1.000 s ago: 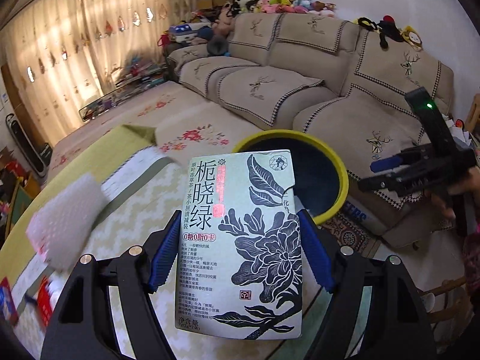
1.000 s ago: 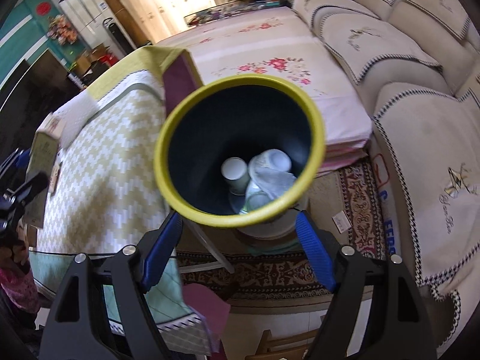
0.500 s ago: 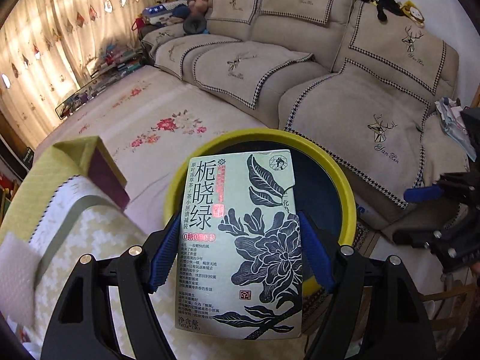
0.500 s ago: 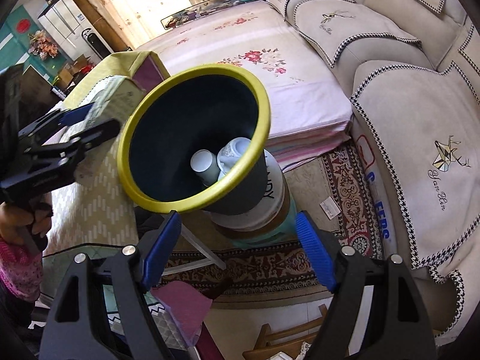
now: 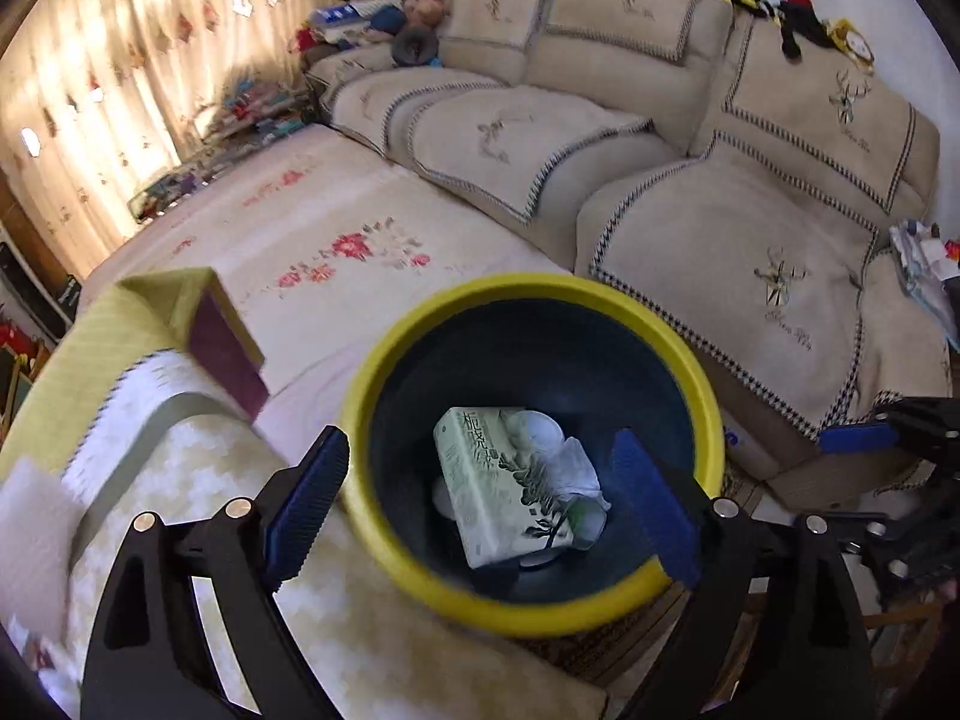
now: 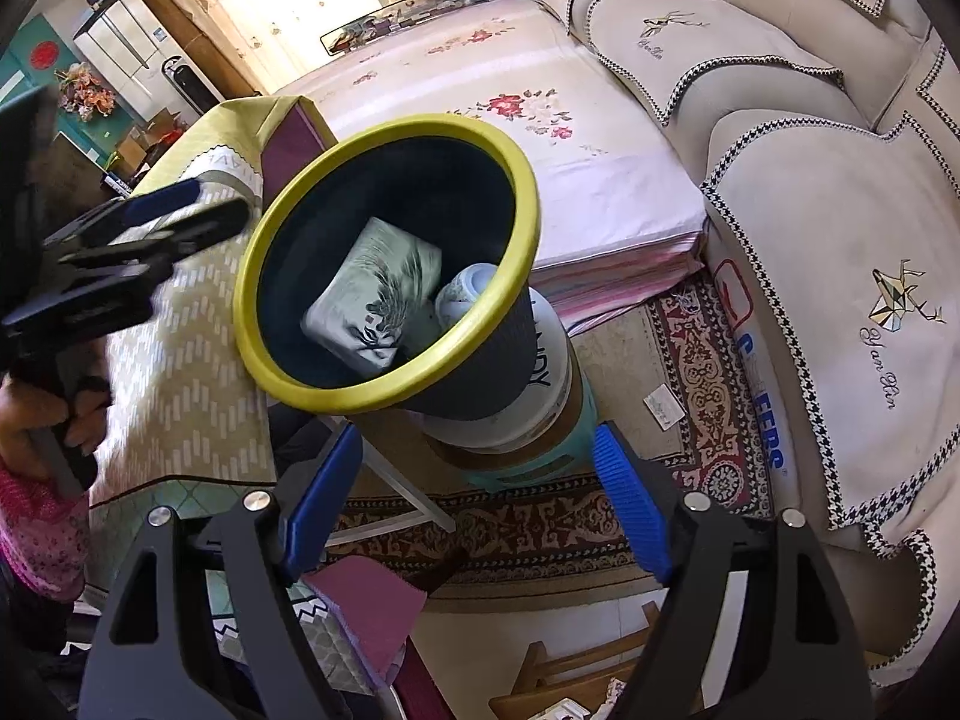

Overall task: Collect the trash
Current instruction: 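Carry the printed box over the yellow bin and release it with the left tool, then grasp the white pill bottle with the right tool and drop it into the bin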

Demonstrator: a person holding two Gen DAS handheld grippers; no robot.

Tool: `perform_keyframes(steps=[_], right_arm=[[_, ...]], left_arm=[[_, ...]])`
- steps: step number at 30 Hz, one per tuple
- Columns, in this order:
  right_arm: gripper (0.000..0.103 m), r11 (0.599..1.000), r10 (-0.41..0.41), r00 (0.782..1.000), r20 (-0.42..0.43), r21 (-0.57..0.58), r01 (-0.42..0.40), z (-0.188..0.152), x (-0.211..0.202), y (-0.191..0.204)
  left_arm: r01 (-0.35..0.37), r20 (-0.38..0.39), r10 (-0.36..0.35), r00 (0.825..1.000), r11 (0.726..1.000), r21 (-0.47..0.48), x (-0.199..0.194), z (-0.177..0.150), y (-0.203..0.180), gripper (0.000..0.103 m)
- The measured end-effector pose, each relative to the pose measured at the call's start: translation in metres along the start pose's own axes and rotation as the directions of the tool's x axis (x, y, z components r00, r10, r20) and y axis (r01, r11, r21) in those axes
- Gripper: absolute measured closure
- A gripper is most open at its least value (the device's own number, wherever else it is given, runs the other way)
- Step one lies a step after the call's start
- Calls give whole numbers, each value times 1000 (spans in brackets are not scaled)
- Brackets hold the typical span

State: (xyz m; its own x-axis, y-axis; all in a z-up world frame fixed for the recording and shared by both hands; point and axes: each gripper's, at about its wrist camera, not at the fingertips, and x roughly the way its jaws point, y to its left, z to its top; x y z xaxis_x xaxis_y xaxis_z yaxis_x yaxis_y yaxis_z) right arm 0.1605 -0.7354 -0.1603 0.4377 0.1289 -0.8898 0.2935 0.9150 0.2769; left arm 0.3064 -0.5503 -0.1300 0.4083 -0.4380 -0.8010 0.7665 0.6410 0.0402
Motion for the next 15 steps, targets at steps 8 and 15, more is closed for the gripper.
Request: perform_keyframes(steps=[8,15], right_arm=[[27,999,28,999,-17,-37,-29,-6,11,23],[27,987,62,997,-36,-145,-67,-10,27,89]], left_arm=[[-54,130,73,989,987,-150,-122,-64,44,5],[-181,175,244,954,932,-313,-222,-155,99,5]])
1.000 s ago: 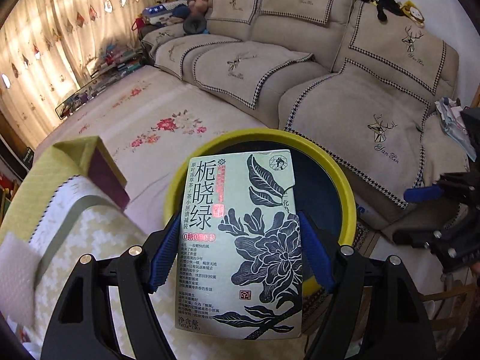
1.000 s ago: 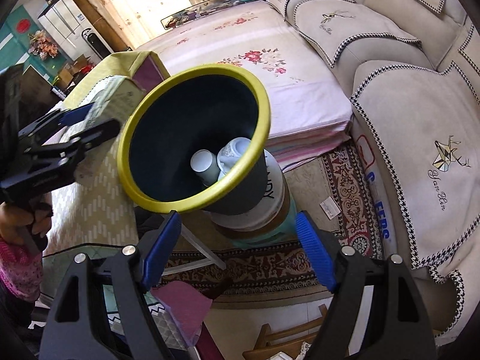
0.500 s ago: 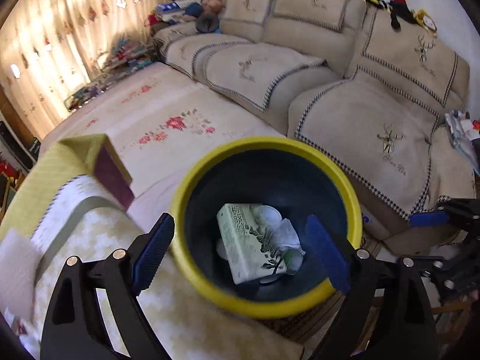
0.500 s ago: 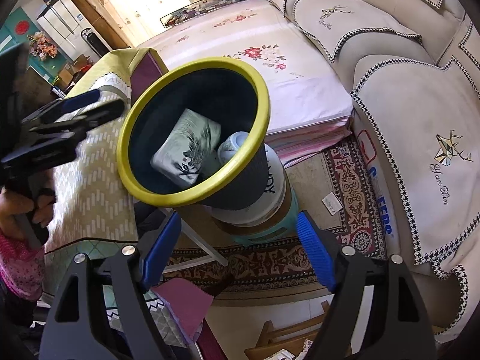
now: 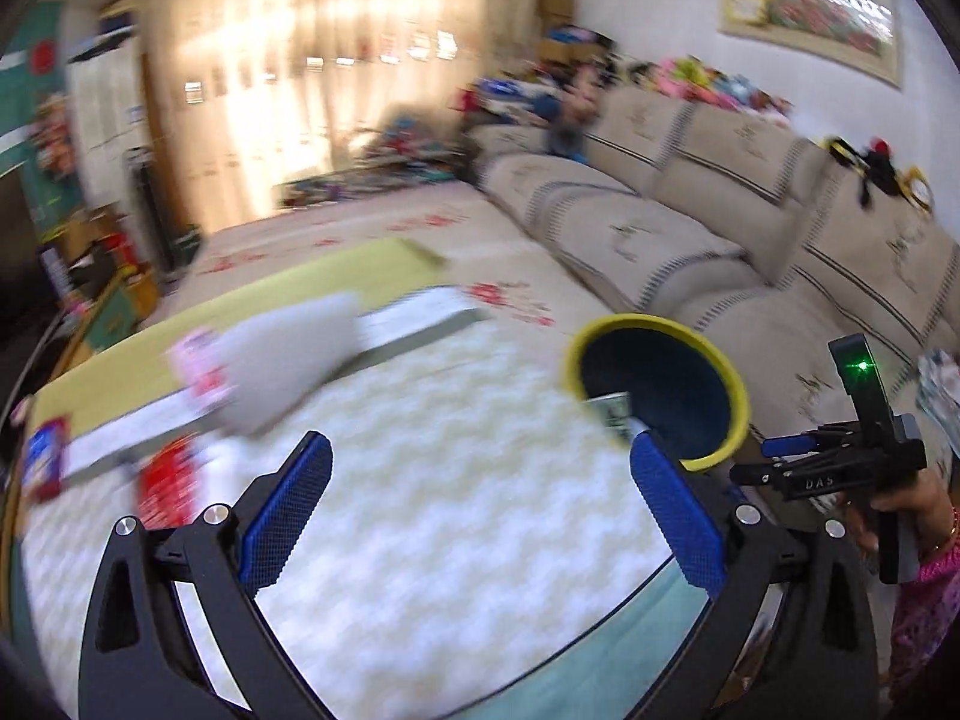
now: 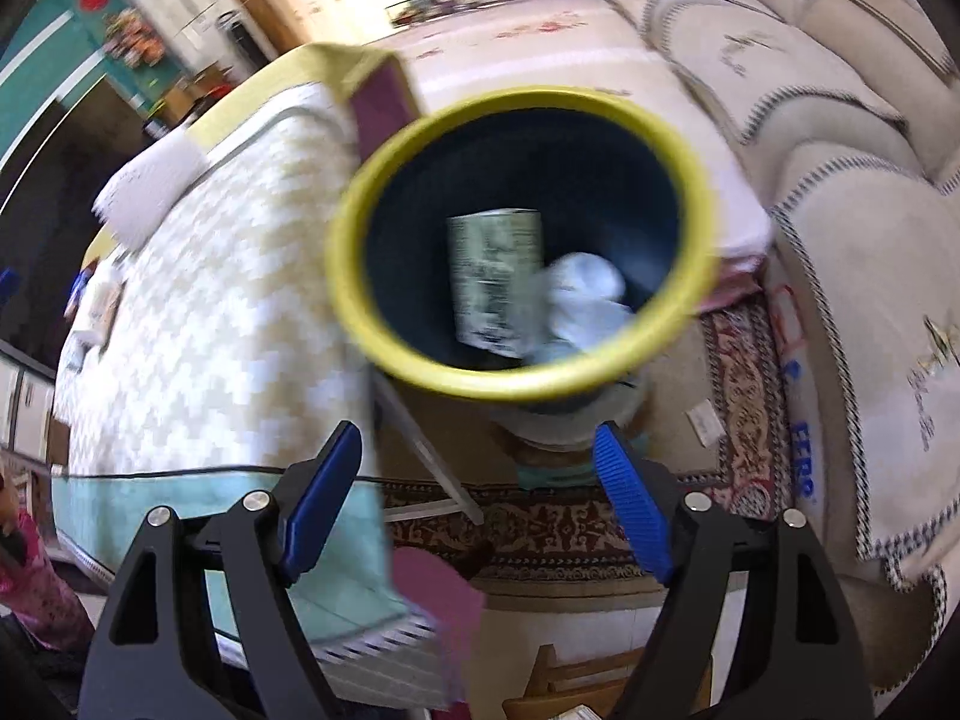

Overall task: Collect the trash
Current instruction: 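Grasp the white pill bottle with the right tool and drop it into the bin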

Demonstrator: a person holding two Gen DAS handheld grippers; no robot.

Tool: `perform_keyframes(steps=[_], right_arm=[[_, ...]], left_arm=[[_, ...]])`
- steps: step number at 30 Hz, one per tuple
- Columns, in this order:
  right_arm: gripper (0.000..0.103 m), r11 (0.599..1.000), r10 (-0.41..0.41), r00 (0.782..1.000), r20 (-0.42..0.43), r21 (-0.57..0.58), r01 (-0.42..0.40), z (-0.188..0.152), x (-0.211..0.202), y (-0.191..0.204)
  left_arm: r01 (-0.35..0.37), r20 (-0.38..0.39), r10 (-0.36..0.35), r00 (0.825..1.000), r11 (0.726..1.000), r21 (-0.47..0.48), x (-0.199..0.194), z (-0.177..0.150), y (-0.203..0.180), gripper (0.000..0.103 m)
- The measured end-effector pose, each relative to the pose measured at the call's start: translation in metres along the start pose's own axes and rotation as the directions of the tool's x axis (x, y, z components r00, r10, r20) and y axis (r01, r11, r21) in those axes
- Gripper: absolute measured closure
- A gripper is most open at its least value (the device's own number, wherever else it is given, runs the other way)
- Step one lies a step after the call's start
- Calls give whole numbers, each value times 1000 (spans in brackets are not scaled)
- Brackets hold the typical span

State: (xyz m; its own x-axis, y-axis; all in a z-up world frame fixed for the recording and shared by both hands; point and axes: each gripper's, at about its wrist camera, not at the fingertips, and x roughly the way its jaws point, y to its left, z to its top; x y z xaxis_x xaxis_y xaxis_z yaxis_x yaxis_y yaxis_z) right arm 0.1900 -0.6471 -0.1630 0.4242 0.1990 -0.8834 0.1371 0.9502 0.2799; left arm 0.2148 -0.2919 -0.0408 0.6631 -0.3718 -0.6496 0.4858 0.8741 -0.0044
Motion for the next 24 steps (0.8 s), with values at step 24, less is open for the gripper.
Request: perform_keyframes(steps=[24], right_arm=[[27,937,243,964,110,-282,-204,42,54,351]], left_arm=[[-254,19,277,961,904,-343,-131,-132,219,5]])
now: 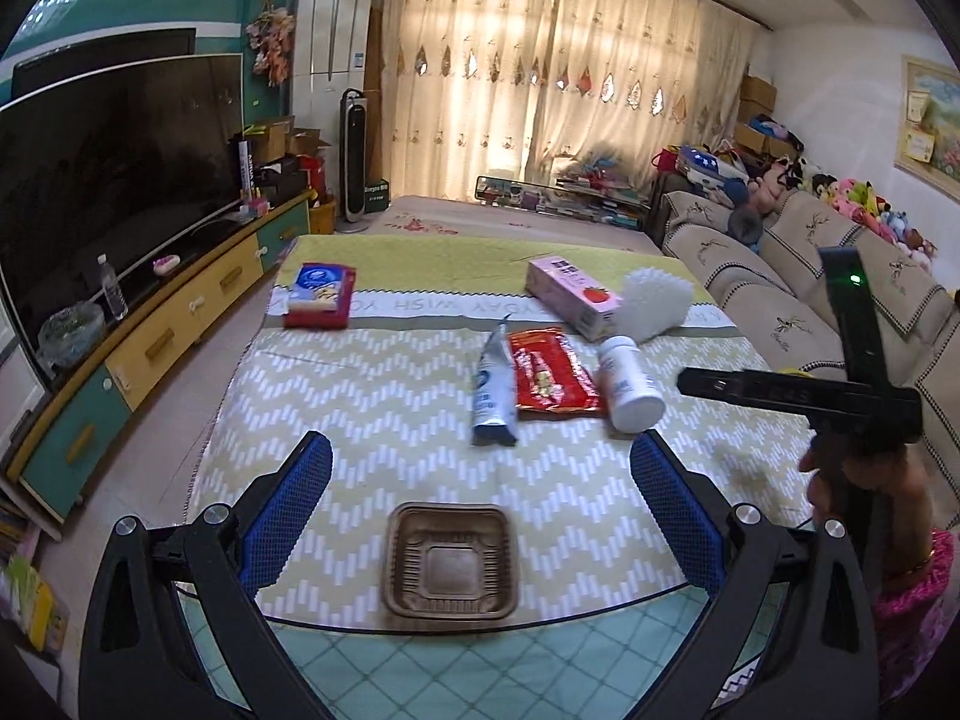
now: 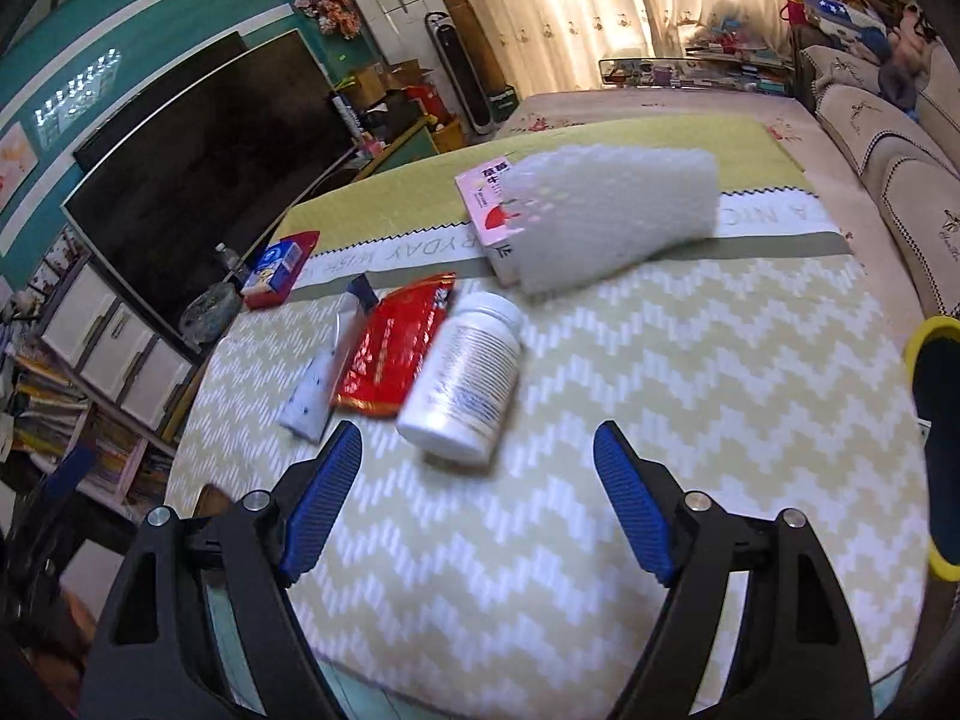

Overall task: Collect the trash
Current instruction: 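Grasp the white pill bottle with the right tool and drop it into the bin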

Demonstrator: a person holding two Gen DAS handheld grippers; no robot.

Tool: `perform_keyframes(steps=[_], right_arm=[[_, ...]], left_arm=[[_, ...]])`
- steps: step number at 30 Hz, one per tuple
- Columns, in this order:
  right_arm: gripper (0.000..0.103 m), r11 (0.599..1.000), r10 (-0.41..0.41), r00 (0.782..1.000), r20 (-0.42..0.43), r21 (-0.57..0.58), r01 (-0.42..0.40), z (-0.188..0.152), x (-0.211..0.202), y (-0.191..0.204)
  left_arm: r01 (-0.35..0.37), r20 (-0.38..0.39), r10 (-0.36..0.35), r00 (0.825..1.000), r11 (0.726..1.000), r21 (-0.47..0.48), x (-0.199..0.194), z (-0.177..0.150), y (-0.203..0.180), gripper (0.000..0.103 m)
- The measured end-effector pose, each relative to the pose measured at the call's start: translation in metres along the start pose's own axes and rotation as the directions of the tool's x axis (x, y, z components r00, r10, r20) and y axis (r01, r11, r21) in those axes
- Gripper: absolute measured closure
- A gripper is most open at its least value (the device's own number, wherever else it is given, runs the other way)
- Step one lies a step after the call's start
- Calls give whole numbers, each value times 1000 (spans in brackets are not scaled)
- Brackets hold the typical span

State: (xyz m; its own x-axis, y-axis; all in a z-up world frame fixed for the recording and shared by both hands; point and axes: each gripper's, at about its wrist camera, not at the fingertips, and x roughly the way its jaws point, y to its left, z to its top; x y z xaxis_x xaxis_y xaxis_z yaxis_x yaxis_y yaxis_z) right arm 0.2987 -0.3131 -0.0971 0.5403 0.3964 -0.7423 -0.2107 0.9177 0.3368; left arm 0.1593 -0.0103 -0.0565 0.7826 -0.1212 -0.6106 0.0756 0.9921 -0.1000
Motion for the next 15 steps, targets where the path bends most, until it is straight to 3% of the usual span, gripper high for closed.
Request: perform_keyframes(steps=[9,11,12,15], right_arm=[[33,996,-77,997,-16,34,78,-1,54,15],[44,996,-83,996,-27,33,84,-2,62,18],[54,996,-87,996,-35,26,88,-3,66,18],[55,996,-90,996,-1,28,90,-6,60,15]], left_arm=[[24,-28,-25,999,999,-24,11,-7,12,5],[25,-32,-26,999,999,-27,13,-7,13,5],[25,-35,-27,999,999,-30,15,-7,13,5],[26,-40,-27,999,999,-34,19,-8,14,5]])
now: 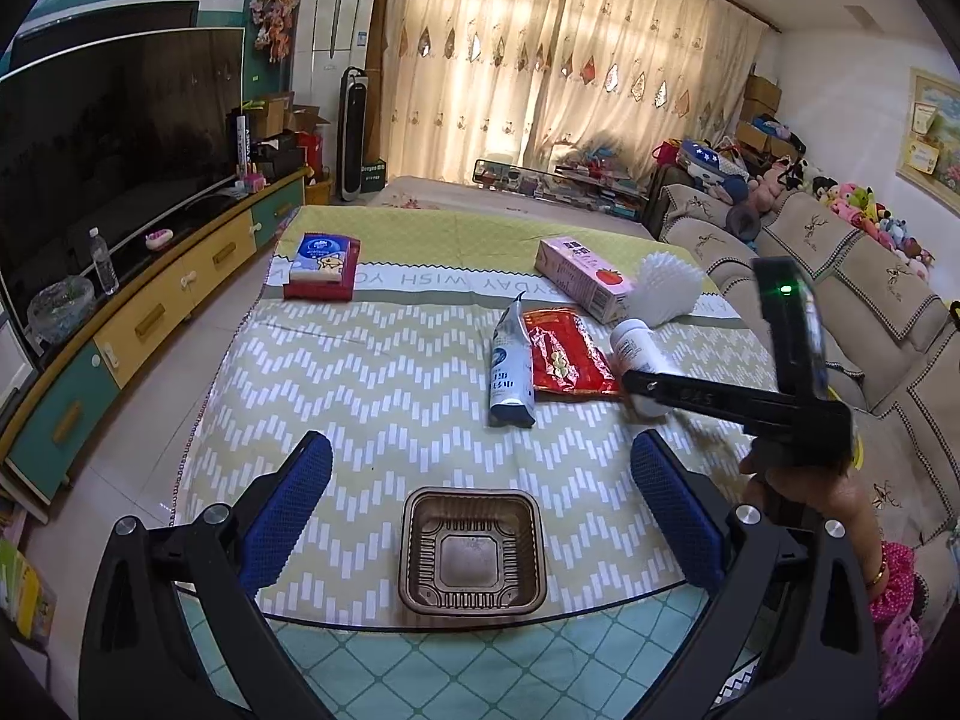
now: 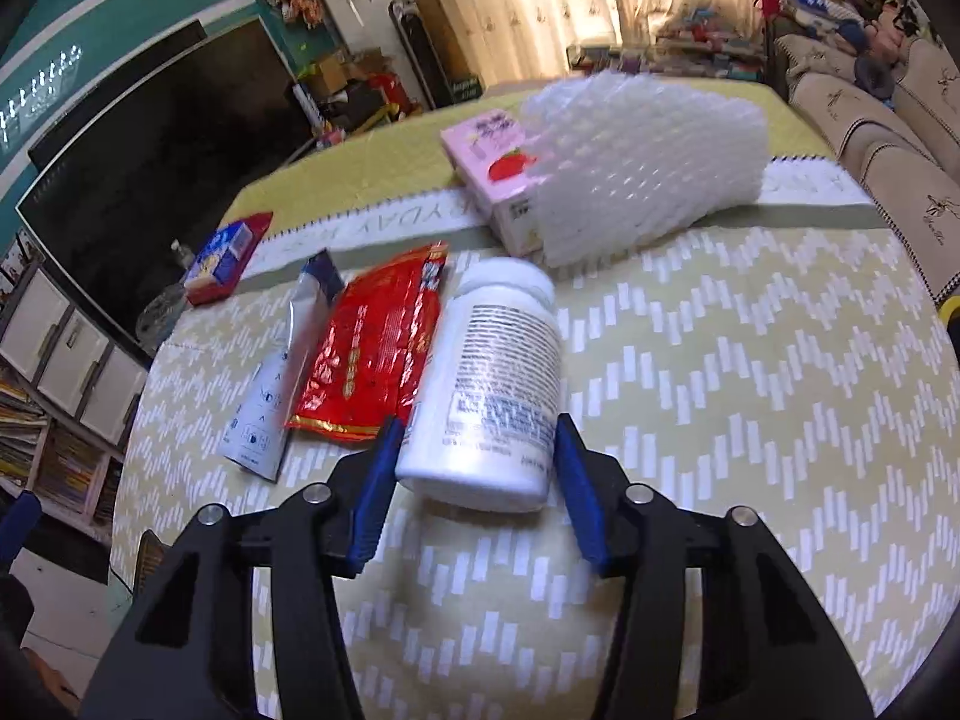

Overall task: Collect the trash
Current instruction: 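Grasp the white pill bottle with the right tool and drop it into the bin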

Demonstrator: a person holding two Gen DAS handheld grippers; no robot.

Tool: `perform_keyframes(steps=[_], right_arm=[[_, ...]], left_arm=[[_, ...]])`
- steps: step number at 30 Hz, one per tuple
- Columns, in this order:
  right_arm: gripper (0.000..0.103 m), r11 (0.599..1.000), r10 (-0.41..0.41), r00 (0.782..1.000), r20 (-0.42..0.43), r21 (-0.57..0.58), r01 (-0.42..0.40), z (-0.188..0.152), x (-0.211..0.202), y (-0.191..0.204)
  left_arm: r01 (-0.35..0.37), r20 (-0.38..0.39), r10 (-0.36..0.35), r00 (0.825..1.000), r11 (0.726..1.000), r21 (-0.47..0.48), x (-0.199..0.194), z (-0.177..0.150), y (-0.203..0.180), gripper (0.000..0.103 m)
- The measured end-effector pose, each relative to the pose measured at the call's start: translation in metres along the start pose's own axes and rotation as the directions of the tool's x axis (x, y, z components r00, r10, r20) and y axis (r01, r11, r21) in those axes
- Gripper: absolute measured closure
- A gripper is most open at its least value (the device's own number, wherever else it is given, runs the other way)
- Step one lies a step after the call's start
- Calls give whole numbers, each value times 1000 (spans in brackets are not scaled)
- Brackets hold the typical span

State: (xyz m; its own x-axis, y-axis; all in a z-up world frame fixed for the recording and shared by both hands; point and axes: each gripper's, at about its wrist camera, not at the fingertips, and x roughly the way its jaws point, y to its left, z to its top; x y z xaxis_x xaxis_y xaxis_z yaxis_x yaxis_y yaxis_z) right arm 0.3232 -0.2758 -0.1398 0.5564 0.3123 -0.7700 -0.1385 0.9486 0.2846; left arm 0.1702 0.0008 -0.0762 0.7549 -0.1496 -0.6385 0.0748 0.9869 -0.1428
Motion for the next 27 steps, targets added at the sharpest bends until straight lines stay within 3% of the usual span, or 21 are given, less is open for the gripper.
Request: perform_keyframes(steps=[8,21,27], right_arm=[[57,1000,7,991,135,0,-8,-5,-61,-25],[58,996,58,980,192,51,-69,-27,-124,-73],[58,991,-20,966,258,133,-15,-26,-150,-116]], left_arm=[[15,-21,-15,1000,1000,17,10,-4,-13,5],[32,-45,-28,999,997,74,17,-9,-46,5],[26,-51,-21,998,996,87,20,-8,-55,5]])
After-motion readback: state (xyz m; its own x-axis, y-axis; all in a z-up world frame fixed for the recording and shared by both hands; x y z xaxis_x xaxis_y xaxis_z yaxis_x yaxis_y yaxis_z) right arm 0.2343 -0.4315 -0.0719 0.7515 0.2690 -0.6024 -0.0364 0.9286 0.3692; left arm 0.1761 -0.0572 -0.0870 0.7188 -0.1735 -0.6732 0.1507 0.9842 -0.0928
